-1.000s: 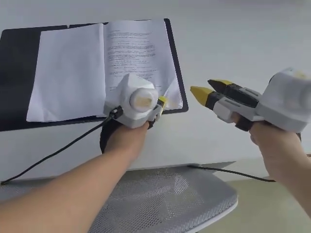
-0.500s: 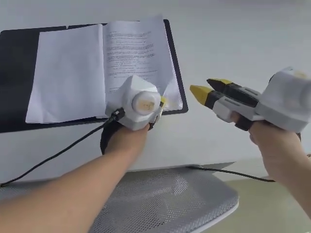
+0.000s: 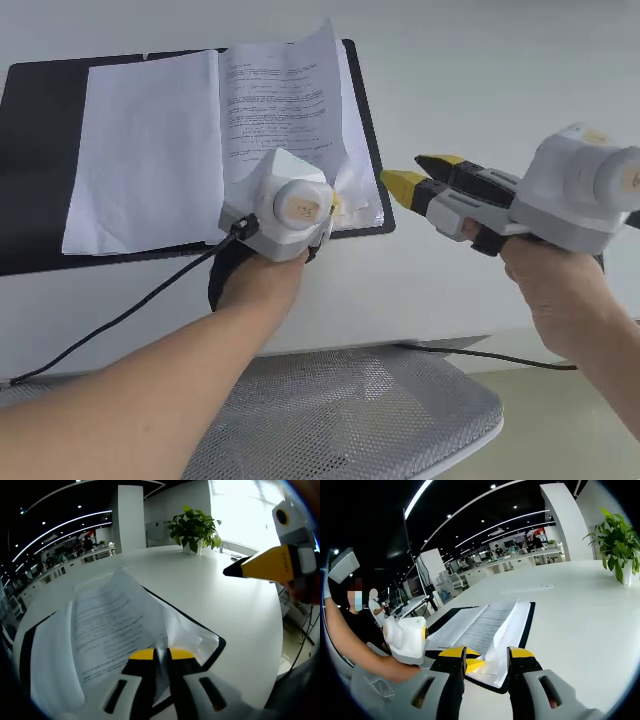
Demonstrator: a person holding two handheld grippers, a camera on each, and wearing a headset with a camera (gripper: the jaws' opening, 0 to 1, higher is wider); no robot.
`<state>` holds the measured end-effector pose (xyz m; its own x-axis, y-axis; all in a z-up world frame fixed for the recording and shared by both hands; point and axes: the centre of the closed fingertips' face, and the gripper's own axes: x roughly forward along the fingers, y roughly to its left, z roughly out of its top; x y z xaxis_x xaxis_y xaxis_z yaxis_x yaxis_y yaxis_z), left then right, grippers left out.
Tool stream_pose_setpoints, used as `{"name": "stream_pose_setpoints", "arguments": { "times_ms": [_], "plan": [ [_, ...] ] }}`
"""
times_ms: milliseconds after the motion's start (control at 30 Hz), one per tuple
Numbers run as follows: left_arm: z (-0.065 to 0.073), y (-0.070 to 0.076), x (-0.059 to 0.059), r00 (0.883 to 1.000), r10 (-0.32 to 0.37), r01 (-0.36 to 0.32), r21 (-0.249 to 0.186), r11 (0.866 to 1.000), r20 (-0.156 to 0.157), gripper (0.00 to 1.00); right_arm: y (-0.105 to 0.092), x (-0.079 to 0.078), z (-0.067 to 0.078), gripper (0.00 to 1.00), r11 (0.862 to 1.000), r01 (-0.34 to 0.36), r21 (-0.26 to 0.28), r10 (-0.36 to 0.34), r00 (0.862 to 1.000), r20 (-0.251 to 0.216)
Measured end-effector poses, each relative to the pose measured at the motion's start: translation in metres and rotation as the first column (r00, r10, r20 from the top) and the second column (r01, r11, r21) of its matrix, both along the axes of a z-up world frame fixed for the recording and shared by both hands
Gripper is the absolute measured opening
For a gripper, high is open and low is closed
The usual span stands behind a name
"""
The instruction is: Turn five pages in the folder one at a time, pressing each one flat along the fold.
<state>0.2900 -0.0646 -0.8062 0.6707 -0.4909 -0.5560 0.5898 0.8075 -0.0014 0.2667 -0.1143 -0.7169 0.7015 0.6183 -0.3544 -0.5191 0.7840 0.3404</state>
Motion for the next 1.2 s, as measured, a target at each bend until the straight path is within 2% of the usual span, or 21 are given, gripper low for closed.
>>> {"name": "stream_pose_setpoints", "arguments": {
  "times_ms": [33,67,133,233,467,500,800,933,1200],
  "plan": [
    [0.000,0.000,0.000,1.000,-0.001,0.001,0.000,1.000,0.001,0.07,0.004,0.006,-0.004,0.31,1.000,-0.009,-0.010,0.008,1.000,-0.015],
    [0.000,0.000,0.000,1.000,0.000,0.000,-0.001,1.000,0.001,0.07,0.007,0.010,-0.005,0.31,1.000,-0.012,-0.014,0.012,1.000,-0.005],
    [0.000,0.001,0.001,1.000,0.002,-0.002,-0.005,1.000,-0.001,0.07,0.014,0.020,-0.012,0.30,0.999,-0.027,-0.018,0.026,0.999,-0.031],
    [0.000,0.000,0.001,1.000,0.003,-0.003,-0.006,1.000,-0.001,0.07,0.022,0.032,-0.020,0.26,0.999,-0.037,-0.028,0.036,0.999,-0.036],
    [0.000,0.001,0.000,1.000,0.002,-0.002,-0.006,1.000,-0.002,0.07,0.032,0.045,-0.041,0.25,0.998,-0.050,-0.034,0.046,0.993,-0.106],
    [0.000,0.001,0.000,1.000,0.002,-0.002,-0.006,1.000,-0.003,0.07,0.032,0.046,-0.042,0.24,0.998,-0.049,-0.029,0.046,0.993,-0.105],
    [0.000,0.001,0.000,1.000,0.005,-0.005,-0.007,1.000,-0.001,0.07,0.033,0.051,-0.053,0.17,0.999,-0.040,-0.024,0.037,0.989,-0.145],
    [0.000,0.001,0.000,1.000,0.005,-0.005,-0.008,1.000,-0.003,0.07,0.035,0.052,-0.055,0.09,0.999,-0.046,-0.026,0.042,0.988,-0.149],
    [0.000,0.001,0.001,1.000,0.003,-0.003,-0.008,1.000,-0.004,0.07,0.040,0.053,-0.057,0.03,0.998,-0.056,-0.031,0.051,0.985,-0.162]
  ]
}}
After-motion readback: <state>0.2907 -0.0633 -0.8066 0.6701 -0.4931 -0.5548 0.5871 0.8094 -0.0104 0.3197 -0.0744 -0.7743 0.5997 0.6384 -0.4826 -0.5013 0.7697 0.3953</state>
